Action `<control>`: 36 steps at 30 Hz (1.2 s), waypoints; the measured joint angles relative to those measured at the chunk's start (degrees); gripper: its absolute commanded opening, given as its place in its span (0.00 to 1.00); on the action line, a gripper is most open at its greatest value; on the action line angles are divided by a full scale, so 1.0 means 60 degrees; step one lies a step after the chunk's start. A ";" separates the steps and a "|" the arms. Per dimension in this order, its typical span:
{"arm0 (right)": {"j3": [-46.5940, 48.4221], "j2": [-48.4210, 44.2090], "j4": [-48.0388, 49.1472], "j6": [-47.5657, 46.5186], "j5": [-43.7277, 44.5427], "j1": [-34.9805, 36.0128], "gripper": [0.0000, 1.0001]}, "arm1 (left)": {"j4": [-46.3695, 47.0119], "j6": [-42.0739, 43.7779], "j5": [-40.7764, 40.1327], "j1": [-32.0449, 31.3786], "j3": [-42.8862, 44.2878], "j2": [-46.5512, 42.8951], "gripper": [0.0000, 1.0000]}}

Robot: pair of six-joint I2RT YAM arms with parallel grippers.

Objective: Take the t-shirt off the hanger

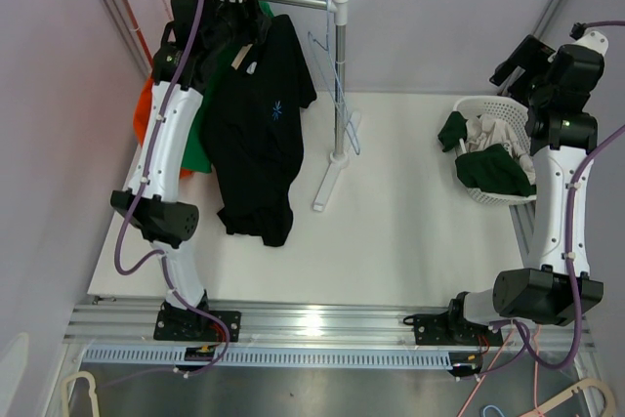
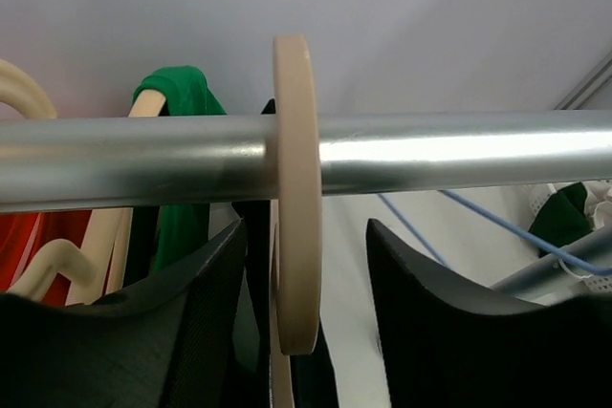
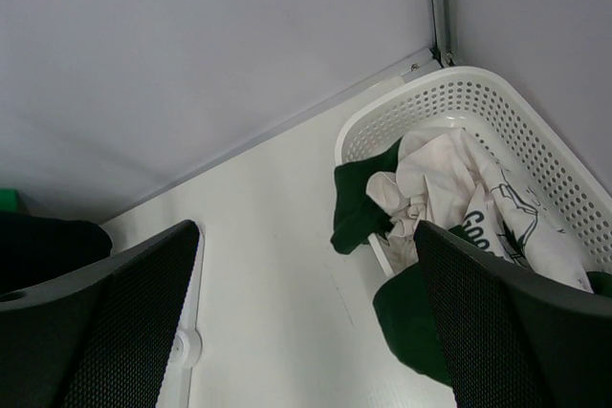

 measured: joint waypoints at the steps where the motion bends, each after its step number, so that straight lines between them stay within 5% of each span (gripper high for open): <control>1: -0.0029 0.0000 0.0029 0.0000 -0.0004 0.0000 0.99 | -0.0015 0.0011 -0.0044 0.0004 0.0000 0.0015 0.55; 7: -0.0200 0.0000 0.0080 0.0000 -0.0036 -0.0018 0.99 | -0.0142 0.0015 -0.0510 0.0007 0.0000 0.0025 0.28; 11: -0.0284 0.0000 0.0084 0.0000 -0.0076 -0.0018 0.99 | -0.0135 0.0036 -0.0758 0.0011 -0.0018 0.0025 0.01; 23: -0.0361 0.0000 0.0106 -0.0069 -0.0419 0.0244 0.99 | -0.0255 -0.0412 -0.0630 0.0011 0.0091 -0.0062 0.01; 36: -0.0583 -0.1002 0.0423 -0.1086 -0.1282 0.3340 1.00 | -0.0073 -0.1009 -0.0561 -0.0058 -0.0120 -0.1392 0.01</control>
